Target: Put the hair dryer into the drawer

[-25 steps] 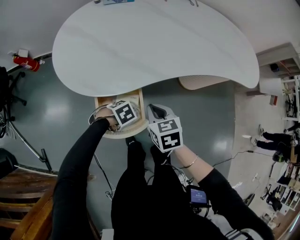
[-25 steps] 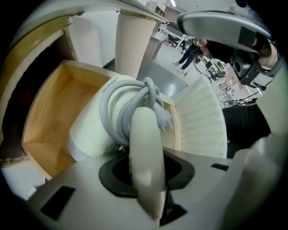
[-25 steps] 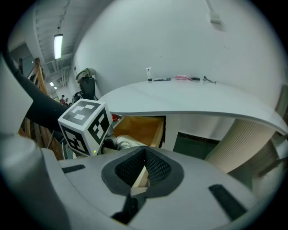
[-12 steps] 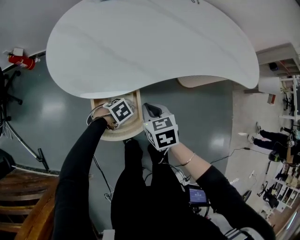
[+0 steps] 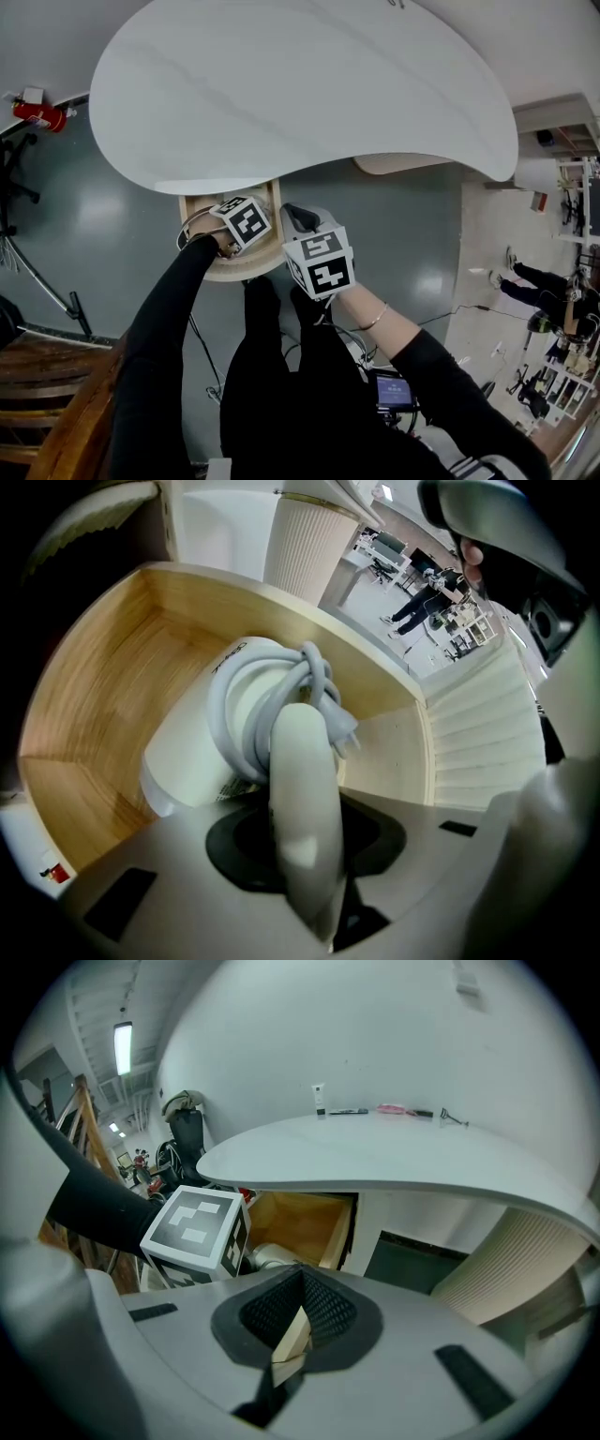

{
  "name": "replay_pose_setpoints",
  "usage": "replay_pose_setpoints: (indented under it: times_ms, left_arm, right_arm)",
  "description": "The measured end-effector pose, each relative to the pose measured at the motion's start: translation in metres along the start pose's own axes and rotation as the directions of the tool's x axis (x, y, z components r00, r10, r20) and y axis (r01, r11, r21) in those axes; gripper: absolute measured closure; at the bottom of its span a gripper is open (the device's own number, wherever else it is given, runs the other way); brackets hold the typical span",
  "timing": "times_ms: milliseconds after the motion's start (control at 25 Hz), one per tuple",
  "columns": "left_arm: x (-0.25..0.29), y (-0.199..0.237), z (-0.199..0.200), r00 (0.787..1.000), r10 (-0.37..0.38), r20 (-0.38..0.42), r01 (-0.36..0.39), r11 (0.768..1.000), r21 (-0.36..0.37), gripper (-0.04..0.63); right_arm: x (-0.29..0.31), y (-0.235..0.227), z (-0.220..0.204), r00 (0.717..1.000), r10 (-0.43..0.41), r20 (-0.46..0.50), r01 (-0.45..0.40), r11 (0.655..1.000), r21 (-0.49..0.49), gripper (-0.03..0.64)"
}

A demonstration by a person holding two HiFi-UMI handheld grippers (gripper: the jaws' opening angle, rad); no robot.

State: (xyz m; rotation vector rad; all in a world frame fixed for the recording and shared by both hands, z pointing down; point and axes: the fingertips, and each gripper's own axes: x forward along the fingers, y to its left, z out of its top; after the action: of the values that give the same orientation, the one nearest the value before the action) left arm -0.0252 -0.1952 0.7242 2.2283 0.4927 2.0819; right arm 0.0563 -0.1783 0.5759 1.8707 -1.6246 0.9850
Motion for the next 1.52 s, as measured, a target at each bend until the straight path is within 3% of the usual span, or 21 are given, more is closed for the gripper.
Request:
replay_pose_setpoints:
  times_ms: [1080, 1240, 1320, 1520]
  left_arm:
    - [0.013, 0.016, 0.006, 0.995, 0.100, 0.030, -0.099, 0.995, -0.032, 0.471]
    - [0.014, 0.017, 0.008, 0.993, 0.115, 0.024, -0.113, 0.992, -0.060, 0.452]
    - [0.014, 0.016, 0.009, 0.993, 0.119, 0.023, -0.117, 0.990, -0.075, 0.408]
    - [0.008, 0.019, 0.011, 0.986, 0.161, 0.031, -0.158, 0.984, -0.085, 0.399]
  right_arm:
    - [-0.002, -0.007, -0.009, 0.999, -0.019, -0.026, 0.019, 1.000, 0.006, 0.615]
    - [-0.002, -0.007, -0.007, 1.000, -0.022, -0.021, 0.022, 1.000, 0.006, 0.615]
    - [-0.003, -0.006, -0.006, 1.000, -0.026, -0.018, 0.026, 1.000, 0.001, 0.615]
    - [-0.005, -0.005, -0.004, 1.000, -0.018, -0.010, 0.018, 1.000, 0.002, 0.615]
